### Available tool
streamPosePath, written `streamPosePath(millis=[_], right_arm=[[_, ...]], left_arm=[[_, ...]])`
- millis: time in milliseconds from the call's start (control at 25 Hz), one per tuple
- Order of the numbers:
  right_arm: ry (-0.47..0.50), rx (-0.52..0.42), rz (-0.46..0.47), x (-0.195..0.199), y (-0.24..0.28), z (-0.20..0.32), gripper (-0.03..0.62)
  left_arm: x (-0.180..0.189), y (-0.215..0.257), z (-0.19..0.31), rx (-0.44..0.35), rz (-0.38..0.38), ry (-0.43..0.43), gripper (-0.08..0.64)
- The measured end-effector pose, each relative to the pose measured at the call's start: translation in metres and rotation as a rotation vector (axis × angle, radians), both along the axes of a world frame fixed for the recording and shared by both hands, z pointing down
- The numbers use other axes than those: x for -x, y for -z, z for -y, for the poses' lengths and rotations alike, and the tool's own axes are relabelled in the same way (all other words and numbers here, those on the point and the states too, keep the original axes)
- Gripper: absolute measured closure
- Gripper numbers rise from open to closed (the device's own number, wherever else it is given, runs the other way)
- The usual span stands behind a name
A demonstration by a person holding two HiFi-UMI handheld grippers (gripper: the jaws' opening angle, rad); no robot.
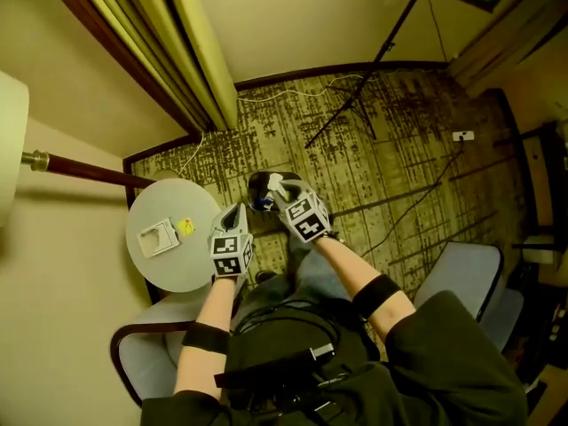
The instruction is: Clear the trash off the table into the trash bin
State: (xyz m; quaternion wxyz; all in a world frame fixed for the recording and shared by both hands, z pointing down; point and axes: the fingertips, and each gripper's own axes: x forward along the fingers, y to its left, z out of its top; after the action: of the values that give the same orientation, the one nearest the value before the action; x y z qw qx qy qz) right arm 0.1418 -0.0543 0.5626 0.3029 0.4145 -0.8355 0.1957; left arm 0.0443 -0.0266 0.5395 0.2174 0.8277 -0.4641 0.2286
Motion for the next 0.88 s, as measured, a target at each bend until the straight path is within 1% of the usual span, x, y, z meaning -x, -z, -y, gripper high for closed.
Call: streamPosePath(millis=[120,320,600,880], right_arm=[[-0.031,0.027,-0.001,-0.014,-0.023,0.0,0.5],[-0.043,0.097,-0.014,-0.025,-0.08,-0.003,0.5],[-0.036,0.203,-0.026,-0.041,-0.184,0.013,0.5],[-0.03,0.269,-0.027,-0.041,-0.288,0.039,0.499]], left_arm=[[-0.013,-0.018,0.006,0.005,0.017,-0.029,0.56],[-0.028,-0.062,0.007,0.061,0.024,-0.048,0.56],[-0.043,-0.155,0.023,0.156,0.042,-0.036,0.56],[-0.05,-0.255,0.055,0.223,0.047,-0.013,0.56]])
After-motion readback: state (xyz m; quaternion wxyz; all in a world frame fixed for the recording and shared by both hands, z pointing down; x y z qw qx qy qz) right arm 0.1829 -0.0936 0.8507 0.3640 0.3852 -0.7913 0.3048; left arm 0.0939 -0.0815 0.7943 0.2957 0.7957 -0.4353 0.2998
